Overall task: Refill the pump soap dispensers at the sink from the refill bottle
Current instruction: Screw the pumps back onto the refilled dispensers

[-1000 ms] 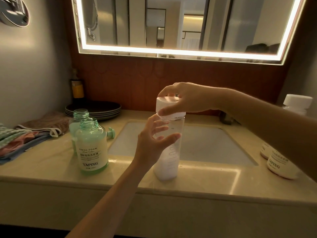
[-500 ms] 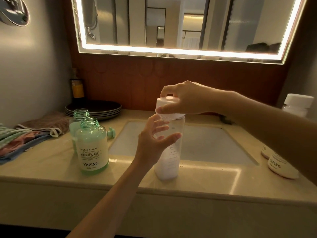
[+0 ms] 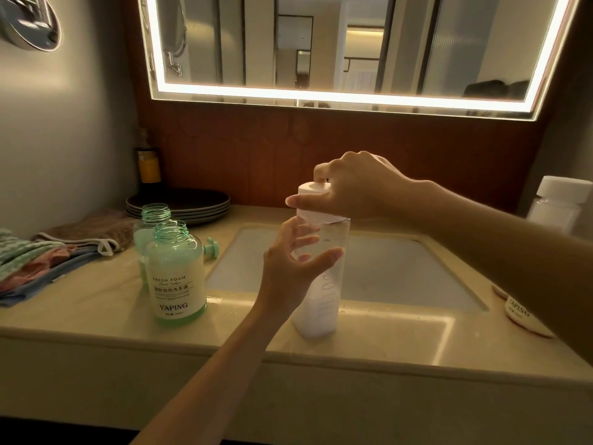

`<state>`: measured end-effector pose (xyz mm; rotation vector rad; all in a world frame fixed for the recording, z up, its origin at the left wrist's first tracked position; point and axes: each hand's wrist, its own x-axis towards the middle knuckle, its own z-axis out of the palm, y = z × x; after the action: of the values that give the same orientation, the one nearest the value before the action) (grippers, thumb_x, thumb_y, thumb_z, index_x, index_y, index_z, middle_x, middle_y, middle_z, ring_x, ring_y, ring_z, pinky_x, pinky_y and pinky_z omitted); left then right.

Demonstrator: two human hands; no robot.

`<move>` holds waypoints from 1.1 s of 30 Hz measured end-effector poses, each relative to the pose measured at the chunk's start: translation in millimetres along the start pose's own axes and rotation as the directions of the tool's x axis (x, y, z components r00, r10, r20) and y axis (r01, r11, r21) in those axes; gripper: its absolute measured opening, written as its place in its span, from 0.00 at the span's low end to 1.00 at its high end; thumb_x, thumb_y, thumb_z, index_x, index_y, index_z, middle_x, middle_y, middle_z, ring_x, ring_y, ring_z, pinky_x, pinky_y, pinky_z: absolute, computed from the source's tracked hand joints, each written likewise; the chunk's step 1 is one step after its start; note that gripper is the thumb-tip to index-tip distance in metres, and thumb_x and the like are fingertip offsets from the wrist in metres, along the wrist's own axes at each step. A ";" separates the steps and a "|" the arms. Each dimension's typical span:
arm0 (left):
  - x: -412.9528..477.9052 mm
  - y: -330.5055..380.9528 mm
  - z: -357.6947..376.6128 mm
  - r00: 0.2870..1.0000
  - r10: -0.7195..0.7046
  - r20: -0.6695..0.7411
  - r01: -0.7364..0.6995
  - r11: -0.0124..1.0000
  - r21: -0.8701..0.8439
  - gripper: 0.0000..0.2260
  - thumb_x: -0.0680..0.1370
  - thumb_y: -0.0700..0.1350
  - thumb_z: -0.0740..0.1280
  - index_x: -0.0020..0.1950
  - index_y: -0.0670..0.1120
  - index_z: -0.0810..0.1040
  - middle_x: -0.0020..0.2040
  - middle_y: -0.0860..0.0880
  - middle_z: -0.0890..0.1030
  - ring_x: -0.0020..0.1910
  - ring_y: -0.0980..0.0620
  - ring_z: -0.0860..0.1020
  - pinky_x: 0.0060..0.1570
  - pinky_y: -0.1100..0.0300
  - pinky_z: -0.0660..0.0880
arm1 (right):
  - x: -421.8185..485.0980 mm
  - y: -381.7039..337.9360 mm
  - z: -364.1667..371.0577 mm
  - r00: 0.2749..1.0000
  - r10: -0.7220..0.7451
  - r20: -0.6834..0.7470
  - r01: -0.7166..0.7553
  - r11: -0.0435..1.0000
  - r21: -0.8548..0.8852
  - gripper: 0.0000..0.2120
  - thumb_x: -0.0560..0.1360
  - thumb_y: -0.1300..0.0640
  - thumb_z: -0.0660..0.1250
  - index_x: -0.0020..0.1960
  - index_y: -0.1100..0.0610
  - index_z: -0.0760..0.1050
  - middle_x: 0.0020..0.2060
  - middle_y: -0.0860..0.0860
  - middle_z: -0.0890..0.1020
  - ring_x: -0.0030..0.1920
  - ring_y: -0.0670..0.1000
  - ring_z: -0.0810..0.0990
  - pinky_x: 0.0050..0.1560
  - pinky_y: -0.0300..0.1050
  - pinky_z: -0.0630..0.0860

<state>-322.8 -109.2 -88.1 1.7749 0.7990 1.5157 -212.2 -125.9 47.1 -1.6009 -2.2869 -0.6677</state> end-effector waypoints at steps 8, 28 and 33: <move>0.2 -1.1 -0.8 1.000 -0.007 0.017 0.008 1.000 -0.015 0.33 0.65 0.59 0.74 0.65 0.51 0.68 0.58 0.55 0.77 0.55 0.59 0.77 0.48 0.72 0.74 | -3.3 15.1 -16.6 0.881 -0.118 0.458 -0.112 0.889 0.444 0.24 0.71 0.38 0.62 0.66 0.37 0.62 0.63 0.42 0.68 0.60 0.48 0.70 0.55 0.38 0.73; -1.4 2.0 5.8 0.998 0.012 -0.058 -0.011 1.000 0.029 0.34 0.62 0.60 0.71 0.65 0.49 0.70 0.56 0.59 0.76 0.50 0.65 0.76 0.43 0.80 0.70 | 5.6 -11.9 5.2 0.995 0.045 -0.094 -0.061 0.983 -0.172 0.32 0.74 0.32 0.49 0.41 0.57 0.78 0.30 0.49 0.75 0.31 0.46 0.71 0.31 0.37 0.64; -3.4 3.8 1.1 0.997 0.015 -0.070 -0.012 0.999 0.044 0.31 0.63 0.59 0.71 0.63 0.52 0.69 0.55 0.60 0.76 0.51 0.63 0.77 0.44 0.78 0.72 | 0.4 -10.2 7.0 0.998 0.051 -0.047 -0.050 0.999 0.019 0.39 0.69 0.28 0.41 0.48 0.57 0.77 0.39 0.52 0.81 0.39 0.48 0.78 0.38 0.38 0.71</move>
<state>-322.0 -114.4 -87.2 1.7696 0.8622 1.5882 -221.5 -124.9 39.1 -1.6113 -2.2050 -0.6644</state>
